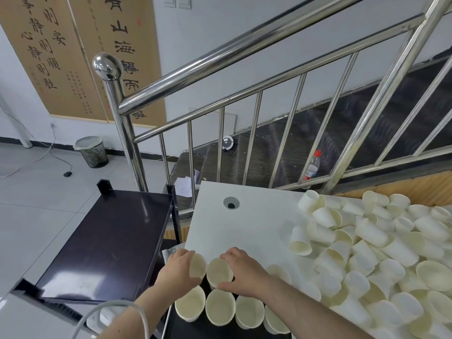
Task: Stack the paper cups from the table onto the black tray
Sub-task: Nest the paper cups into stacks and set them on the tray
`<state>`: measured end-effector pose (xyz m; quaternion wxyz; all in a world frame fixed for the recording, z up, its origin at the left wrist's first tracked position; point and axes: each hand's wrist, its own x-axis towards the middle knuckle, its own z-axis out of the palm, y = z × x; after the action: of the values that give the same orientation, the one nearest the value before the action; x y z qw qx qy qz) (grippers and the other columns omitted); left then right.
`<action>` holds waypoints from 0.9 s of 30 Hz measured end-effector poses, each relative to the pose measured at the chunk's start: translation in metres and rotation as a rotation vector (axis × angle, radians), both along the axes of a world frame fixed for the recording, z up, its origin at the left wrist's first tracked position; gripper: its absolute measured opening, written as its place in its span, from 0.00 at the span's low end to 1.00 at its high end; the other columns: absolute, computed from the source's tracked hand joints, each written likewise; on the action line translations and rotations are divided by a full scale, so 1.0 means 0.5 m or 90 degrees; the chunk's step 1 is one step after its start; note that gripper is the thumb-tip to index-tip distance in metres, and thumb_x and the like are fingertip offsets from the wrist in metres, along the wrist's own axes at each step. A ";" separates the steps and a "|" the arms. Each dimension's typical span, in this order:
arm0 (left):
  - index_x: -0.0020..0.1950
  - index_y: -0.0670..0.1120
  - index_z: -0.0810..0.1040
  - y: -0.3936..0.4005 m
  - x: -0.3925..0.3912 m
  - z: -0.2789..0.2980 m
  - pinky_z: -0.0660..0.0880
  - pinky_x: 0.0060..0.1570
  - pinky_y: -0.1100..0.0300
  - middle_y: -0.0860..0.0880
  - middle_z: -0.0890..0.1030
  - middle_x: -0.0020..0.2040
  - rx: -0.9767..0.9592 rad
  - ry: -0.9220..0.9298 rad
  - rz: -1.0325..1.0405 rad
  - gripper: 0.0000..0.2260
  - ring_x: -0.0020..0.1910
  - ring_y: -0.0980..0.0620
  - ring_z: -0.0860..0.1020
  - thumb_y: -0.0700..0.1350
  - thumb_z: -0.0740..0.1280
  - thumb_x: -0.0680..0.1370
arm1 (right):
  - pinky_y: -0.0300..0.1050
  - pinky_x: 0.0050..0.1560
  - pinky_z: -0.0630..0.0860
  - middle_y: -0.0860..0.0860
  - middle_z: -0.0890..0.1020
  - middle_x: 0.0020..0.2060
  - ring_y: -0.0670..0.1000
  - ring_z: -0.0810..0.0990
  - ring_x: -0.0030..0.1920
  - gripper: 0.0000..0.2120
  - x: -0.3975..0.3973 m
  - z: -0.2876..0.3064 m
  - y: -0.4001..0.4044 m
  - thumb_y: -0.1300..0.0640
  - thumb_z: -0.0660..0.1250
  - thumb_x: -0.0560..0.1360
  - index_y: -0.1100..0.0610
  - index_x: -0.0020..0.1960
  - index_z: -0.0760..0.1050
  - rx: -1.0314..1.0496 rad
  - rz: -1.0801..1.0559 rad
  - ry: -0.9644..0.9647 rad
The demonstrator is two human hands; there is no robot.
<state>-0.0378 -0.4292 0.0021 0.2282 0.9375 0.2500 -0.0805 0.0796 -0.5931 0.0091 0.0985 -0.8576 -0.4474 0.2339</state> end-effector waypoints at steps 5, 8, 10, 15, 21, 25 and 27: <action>0.70 0.49 0.66 -0.003 0.013 0.000 0.74 0.55 0.59 0.52 0.64 0.70 0.032 0.016 -0.001 0.25 0.68 0.51 0.65 0.51 0.67 0.75 | 0.53 0.63 0.72 0.48 0.66 0.66 0.52 0.68 0.66 0.33 0.005 -0.018 0.013 0.41 0.67 0.71 0.53 0.72 0.65 -0.033 -0.016 -0.023; 0.67 0.48 0.68 -0.005 0.018 -0.001 0.74 0.52 0.59 0.53 0.66 0.68 0.033 0.018 -0.002 0.23 0.66 0.52 0.67 0.51 0.68 0.74 | 0.53 0.61 0.73 0.47 0.68 0.64 0.54 0.70 0.63 0.32 0.008 -0.027 0.019 0.39 0.66 0.70 0.53 0.69 0.67 -0.050 -0.025 -0.037; 0.65 0.48 0.70 -0.006 0.020 -0.003 0.75 0.52 0.59 0.53 0.67 0.67 0.031 0.021 -0.002 0.21 0.64 0.52 0.68 0.51 0.68 0.74 | 0.54 0.60 0.73 0.48 0.68 0.63 0.55 0.70 0.62 0.32 0.006 -0.031 0.021 0.39 0.66 0.69 0.53 0.68 0.68 -0.063 -0.021 -0.053; 0.65 0.49 0.70 -0.004 0.020 -0.004 0.75 0.53 0.58 0.54 0.67 0.66 0.034 0.023 -0.003 0.20 0.63 0.53 0.68 0.52 0.68 0.75 | 0.52 0.59 0.72 0.48 0.68 0.63 0.55 0.70 0.62 0.31 0.000 -0.027 0.026 0.41 0.67 0.70 0.53 0.69 0.68 -0.075 -0.020 -0.057; 0.69 0.48 0.68 -0.005 0.029 -0.003 0.73 0.58 0.57 0.52 0.66 0.68 0.038 0.029 -0.007 0.24 0.65 0.51 0.68 0.53 0.67 0.75 | 0.53 0.60 0.71 0.48 0.68 0.63 0.56 0.70 0.62 0.30 -0.001 -0.022 0.030 0.42 0.67 0.70 0.54 0.68 0.68 -0.070 -0.016 -0.052; 0.75 0.50 0.61 -0.019 0.059 0.005 0.69 0.64 0.57 0.52 0.63 0.71 0.045 -0.021 -0.027 0.28 0.70 0.51 0.64 0.53 0.65 0.77 | 0.50 0.63 0.68 0.52 0.69 0.64 0.55 0.69 0.64 0.25 0.022 -0.015 0.018 0.46 0.65 0.75 0.58 0.67 0.70 -0.032 -0.021 -0.066; 0.75 0.50 0.61 -0.028 0.078 0.014 0.69 0.64 0.57 0.52 0.63 0.72 0.042 -0.044 -0.038 0.28 0.70 0.51 0.64 0.53 0.65 0.77 | 0.50 0.64 0.68 0.52 0.70 0.64 0.55 0.70 0.64 0.24 0.042 -0.010 0.004 0.46 0.64 0.75 0.58 0.67 0.71 -0.017 -0.045 -0.069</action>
<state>0.0014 -0.4432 0.0090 0.2035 0.9537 0.2164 -0.0466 0.1003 -0.5914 0.0043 0.0706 -0.8857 -0.4180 0.1891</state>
